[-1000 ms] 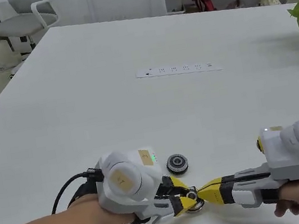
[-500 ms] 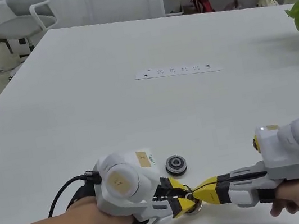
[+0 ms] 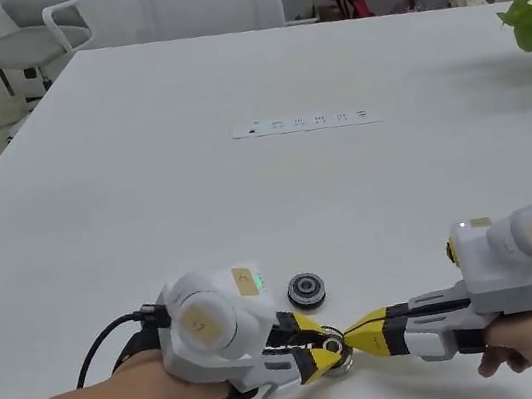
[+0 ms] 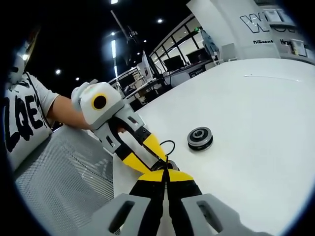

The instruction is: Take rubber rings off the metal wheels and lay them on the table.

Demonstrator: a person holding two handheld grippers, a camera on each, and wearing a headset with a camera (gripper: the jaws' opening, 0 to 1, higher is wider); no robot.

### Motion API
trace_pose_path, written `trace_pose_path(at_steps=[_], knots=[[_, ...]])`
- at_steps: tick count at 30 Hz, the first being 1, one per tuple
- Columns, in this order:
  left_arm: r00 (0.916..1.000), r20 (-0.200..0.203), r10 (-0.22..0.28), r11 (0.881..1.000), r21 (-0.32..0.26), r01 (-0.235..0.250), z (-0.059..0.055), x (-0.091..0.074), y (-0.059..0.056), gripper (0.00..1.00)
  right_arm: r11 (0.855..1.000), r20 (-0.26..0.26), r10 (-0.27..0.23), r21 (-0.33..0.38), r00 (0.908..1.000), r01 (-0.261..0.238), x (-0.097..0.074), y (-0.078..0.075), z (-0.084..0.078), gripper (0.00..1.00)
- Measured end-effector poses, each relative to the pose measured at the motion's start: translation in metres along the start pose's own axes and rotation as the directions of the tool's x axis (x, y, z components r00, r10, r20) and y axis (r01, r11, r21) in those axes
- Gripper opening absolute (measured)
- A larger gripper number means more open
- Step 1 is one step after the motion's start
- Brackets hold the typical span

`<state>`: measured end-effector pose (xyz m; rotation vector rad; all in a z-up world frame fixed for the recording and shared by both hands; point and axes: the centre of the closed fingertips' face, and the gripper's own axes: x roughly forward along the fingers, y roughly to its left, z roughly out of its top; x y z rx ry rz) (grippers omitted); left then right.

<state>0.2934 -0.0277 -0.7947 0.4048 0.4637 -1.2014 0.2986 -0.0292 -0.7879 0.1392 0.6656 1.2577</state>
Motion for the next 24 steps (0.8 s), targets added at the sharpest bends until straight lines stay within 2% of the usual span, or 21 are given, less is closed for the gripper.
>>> trace_pose_path(at_steps=[9,13,24], knots=[[0.9996,0.022,-0.018,1.000,-0.009,0.018,0.004,-0.009,0.000,0.20,1.000,0.005,0.000,0.001,1.0000,0.000,-0.001,-0.001,0.001,0.00],[0.9987,0.048,-0.017,0.999,-0.029,0.018,0.010,-0.015,0.000,0.22,1.000,0.008,0.003,0.002,1.0000,-0.003,-0.001,0.000,0.002,0.00],[0.9956,0.092,-0.017,0.999,-0.032,0.020,0.019,-0.033,-0.002,0.32,1.000,0.010,0.015,0.004,0.9998,-0.015,-0.002,0.004,0.004,0.00]])
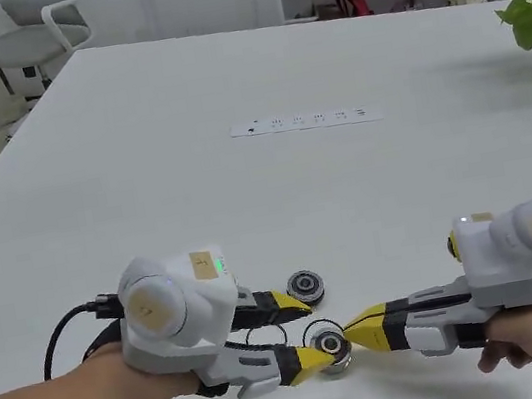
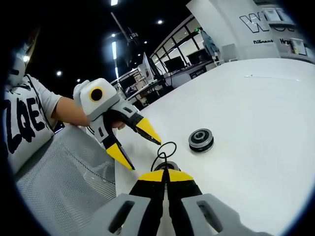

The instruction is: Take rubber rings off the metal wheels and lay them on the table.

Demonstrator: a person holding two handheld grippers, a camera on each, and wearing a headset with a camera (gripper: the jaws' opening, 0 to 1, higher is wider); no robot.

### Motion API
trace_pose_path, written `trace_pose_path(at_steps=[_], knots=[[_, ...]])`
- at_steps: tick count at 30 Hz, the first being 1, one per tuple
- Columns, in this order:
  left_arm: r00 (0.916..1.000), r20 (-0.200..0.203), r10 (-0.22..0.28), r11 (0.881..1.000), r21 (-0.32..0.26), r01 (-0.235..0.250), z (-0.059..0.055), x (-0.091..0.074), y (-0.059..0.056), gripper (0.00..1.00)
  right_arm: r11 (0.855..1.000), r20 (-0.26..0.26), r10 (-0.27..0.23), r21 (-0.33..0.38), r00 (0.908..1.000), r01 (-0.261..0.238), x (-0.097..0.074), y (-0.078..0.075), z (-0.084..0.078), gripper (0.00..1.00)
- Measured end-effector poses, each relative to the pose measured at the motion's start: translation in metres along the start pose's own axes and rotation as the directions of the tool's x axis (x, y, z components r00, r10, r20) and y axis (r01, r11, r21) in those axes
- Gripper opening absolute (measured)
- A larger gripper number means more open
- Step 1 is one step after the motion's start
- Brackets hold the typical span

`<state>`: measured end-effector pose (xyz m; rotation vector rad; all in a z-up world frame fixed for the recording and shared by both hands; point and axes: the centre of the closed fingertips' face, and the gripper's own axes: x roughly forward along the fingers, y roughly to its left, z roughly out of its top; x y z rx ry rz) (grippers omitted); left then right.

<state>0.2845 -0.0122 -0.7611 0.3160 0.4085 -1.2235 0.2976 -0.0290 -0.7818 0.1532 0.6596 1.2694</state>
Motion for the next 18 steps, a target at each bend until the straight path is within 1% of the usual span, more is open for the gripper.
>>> trace_pose_path(at_steps=[2,4,7,13,18], knots=[[1.0000,-0.008,0.005,1.000,0.002,-0.005,-0.002,-0.004,0.002,0.33,1.000,0.003,0.004,-0.002,1.0000,-0.004,0.000,0.001,0.002,0.00],[1.0000,-0.007,0.006,1.000,0.004,-0.006,-0.002,-0.008,0.002,0.35,1.000,0.006,0.014,-0.002,0.9999,-0.014,0.001,0.004,0.004,0.00],[0.9999,0.009,0.012,1.000,-0.006,-0.012,0.001,-0.014,0.002,0.37,1.000,0.004,0.026,-0.003,0.9996,-0.026,0.002,0.008,0.006,0.00],[0.9996,0.023,0.016,1.000,-0.010,-0.015,0.003,-0.024,0.000,0.42,0.999,0.009,0.048,-0.006,0.9988,-0.048,0.005,0.015,0.012,0.00],[0.9988,0.035,0.033,0.999,-0.021,-0.033,0.003,-0.035,0.002,0.45,0.998,0.015,0.059,-0.008,0.9982,-0.059,0.009,0.019,0.019,0.00]])
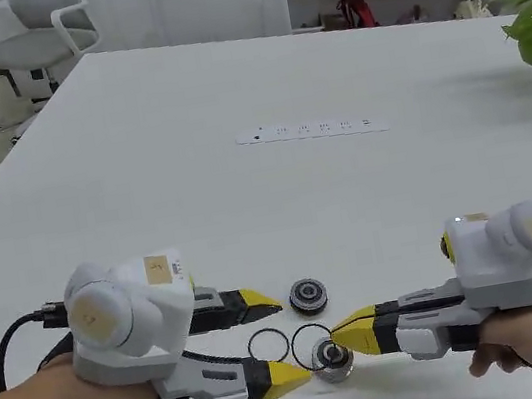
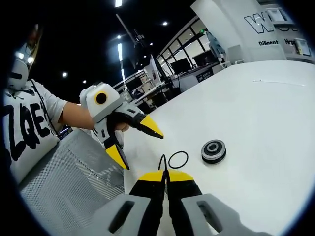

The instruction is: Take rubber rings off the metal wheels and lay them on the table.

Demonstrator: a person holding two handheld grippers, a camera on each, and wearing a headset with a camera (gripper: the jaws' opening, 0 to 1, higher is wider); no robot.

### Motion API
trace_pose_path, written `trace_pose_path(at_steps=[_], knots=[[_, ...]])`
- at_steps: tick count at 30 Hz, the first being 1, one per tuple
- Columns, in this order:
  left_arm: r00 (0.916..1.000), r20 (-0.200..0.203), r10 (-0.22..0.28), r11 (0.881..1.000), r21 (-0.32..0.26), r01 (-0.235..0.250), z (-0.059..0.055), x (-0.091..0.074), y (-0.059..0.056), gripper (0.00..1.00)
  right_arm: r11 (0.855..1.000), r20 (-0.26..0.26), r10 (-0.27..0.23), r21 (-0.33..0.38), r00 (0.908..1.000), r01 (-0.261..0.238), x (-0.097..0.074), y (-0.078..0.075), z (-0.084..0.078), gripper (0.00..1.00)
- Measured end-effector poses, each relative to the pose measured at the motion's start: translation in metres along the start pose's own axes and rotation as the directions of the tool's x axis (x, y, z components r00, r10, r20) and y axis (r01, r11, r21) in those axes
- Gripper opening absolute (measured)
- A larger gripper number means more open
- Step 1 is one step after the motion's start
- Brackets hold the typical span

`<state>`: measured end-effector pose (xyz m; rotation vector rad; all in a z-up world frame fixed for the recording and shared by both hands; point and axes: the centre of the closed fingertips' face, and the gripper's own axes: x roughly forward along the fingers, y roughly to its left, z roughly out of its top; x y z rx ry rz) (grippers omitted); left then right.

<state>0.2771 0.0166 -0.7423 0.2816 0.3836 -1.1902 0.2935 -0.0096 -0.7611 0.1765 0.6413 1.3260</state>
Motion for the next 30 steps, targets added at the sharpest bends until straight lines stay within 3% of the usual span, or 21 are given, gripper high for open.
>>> trace_pose_path(at_steps=[12,22,30], knots=[[0.9983,0.000,0.059,0.998,-0.020,-0.059,-0.010,-0.024,0.010,0.50,1.000,0.002,0.004,-0.004,1.0000,-0.004,0.023,-0.005,0.014,0.00],[0.9932,-0.007,0.117,0.992,-0.041,-0.117,-0.022,-0.040,0.019,0.51,1.000,-0.035,-0.023,0.012,0.9991,0.023,0.051,-0.013,0.007,0.00],[0.9911,-0.011,0.133,0.990,-0.053,-0.133,-0.028,-0.043,0.020,0.51,0.998,-0.070,-0.069,0.009,0.9952,0.070,0.056,-0.023,-0.002,0.00]])
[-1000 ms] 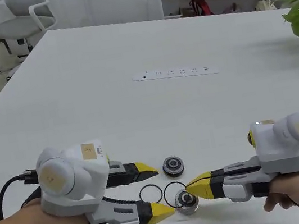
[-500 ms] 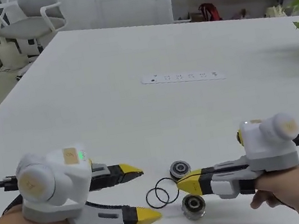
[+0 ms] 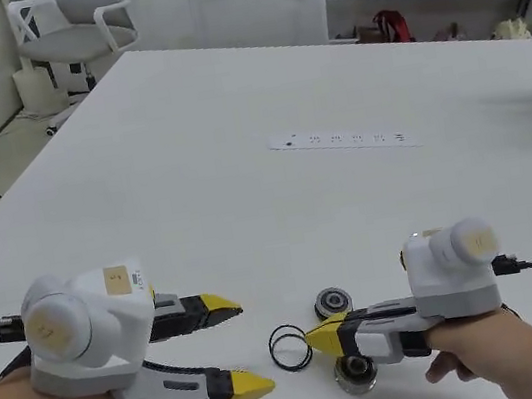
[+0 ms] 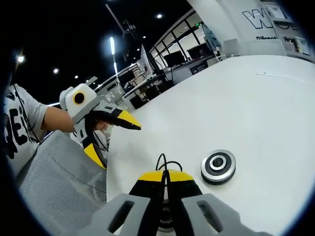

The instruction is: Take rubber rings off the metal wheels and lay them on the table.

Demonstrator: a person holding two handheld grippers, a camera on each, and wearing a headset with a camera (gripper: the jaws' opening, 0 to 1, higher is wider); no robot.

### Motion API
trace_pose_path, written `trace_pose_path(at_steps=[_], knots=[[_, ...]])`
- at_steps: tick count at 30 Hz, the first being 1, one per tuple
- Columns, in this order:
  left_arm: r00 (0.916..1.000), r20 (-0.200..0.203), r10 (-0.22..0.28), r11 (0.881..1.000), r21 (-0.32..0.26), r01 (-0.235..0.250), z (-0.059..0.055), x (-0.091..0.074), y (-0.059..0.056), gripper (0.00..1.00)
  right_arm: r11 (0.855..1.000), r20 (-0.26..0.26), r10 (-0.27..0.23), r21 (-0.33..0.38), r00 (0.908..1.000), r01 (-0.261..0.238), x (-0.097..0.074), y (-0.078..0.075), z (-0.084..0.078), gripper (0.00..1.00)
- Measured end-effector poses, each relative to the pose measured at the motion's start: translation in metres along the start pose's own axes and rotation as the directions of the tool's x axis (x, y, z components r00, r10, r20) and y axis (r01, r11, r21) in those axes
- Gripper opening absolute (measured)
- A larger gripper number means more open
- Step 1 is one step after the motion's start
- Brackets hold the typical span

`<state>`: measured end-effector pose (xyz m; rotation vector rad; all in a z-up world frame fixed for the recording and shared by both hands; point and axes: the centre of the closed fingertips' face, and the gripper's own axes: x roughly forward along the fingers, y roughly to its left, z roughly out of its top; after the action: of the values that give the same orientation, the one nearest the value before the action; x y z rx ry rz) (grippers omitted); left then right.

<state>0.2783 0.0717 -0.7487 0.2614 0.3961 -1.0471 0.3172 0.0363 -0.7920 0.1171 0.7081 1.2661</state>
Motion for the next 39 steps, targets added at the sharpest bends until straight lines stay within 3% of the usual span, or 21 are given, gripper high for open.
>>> trace_pose_path(at_steps=[8,16,20,25,39], knots=[[1.0000,-0.005,0.002,1.000,-0.003,-0.002,-0.002,0.000,0.002,0.51,1.000,-0.012,-0.028,-0.003,0.9995,0.028,-0.001,-0.004,-0.003,0.00],[1.0000,-0.007,0.004,1.000,-0.004,-0.004,-0.002,0.001,0.003,0.51,0.998,-0.032,-0.034,-0.050,0.9989,0.032,-0.001,-0.001,-0.008,0.13],[0.9999,-0.013,0.004,1.000,-0.004,-0.004,-0.004,0.001,0.003,0.51,0.999,-0.043,-0.027,-0.041,0.9987,0.026,-0.003,0.000,-0.008,0.16],[1.0000,-0.009,0.003,1.000,-0.006,-0.003,-0.002,0.002,0.004,0.51,0.998,-0.041,-0.017,-0.059,0.9990,0.015,-0.007,0.007,-0.003,0.17],[0.9998,0.006,0.020,1.000,-0.015,-0.020,0.003,0.003,0.014,0.51,0.997,0.007,-0.028,-0.069,0.9996,0.028,-0.027,0.006,0.015,0.20]])
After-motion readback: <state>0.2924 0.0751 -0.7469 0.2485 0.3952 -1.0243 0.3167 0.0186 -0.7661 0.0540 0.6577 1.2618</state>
